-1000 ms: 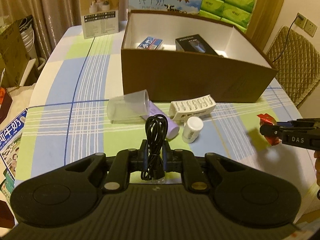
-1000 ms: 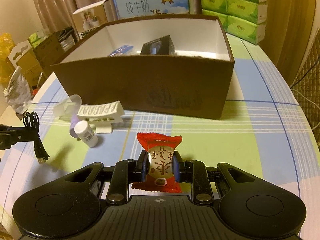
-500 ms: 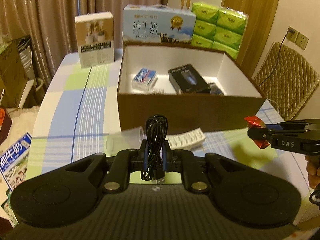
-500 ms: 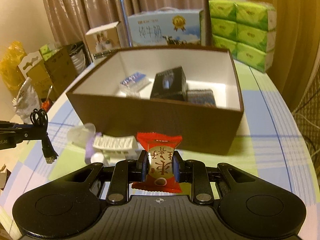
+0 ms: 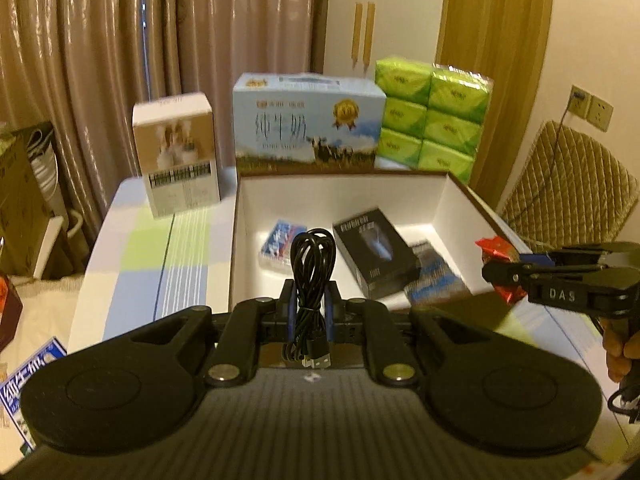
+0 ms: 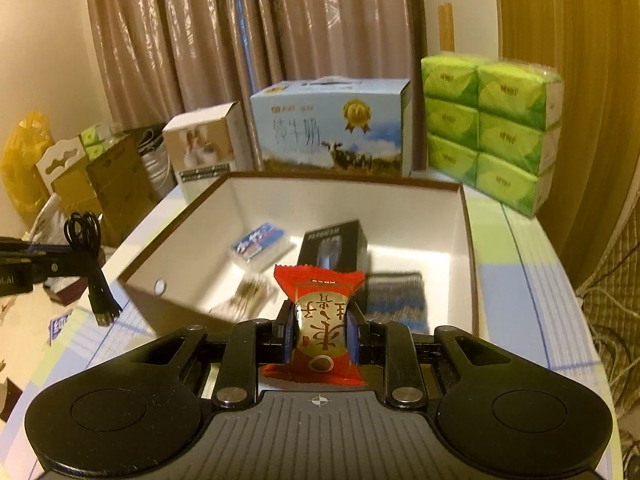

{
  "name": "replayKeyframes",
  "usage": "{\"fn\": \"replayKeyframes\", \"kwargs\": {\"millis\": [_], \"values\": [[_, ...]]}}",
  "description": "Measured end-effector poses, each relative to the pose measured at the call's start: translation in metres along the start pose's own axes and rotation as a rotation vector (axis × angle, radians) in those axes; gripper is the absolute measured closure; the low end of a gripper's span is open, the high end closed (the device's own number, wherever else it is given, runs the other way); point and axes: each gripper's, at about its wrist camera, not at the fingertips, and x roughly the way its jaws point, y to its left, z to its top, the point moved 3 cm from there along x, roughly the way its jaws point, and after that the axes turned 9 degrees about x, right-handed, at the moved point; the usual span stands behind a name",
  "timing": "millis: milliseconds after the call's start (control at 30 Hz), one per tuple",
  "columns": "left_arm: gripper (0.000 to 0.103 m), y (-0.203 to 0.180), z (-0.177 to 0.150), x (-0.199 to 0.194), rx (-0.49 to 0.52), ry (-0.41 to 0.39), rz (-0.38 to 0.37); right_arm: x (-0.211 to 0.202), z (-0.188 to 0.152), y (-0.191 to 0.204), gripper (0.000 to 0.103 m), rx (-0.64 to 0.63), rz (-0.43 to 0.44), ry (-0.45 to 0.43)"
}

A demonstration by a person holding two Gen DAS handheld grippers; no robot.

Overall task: Organize objects
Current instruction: 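Lift the cable with the left while the right carries the candy packet over the brown box, then open the left gripper to drop the cable in the box while the right releases the candy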

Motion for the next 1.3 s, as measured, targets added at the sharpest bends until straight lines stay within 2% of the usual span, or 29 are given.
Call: {"fn": "replayKeyframes", "kwargs": {"millis": [200, 367, 633, 900, 1100, 1300], "values": [[0.093, 0.007, 0.025, 0.021, -0.002, -0.023, 0.005, 0.016, 0.014, -0.01, 0.08, -0.002, -0.01, 0.0], [0.093, 0.01, 0.032, 0.045, -0.006, -0.001, 0.001, 0.031, 0.016, -0.021, 0.08, 0.005, -0.036, 0.017], [0.093, 0.017, 0.021, 0.098, -0.01, 0.102, 0.018, 0.055, 0.015, -0.037, 0.08, 0.024, -0.053, 0.062], [0.092, 0.019, 0.002, 0.14, 0.012, 0.261, 0.001, 0.072, 0.012, -0.04, 0.08, 0.017, -0.023, 0.126], [0.092, 0.021, -0.008, 0.159, -0.004, 0.316, -0.021, 0.082, 0.011, -0.037, 0.08, 0.009, -0.004, 0.159], [0.091, 0.017, -0.01, 0.164, 0.013, 0.327, -0.041, 0.087, 0.01, -0.034, 0.08, 0.014, 0.016, 0.187]]}}
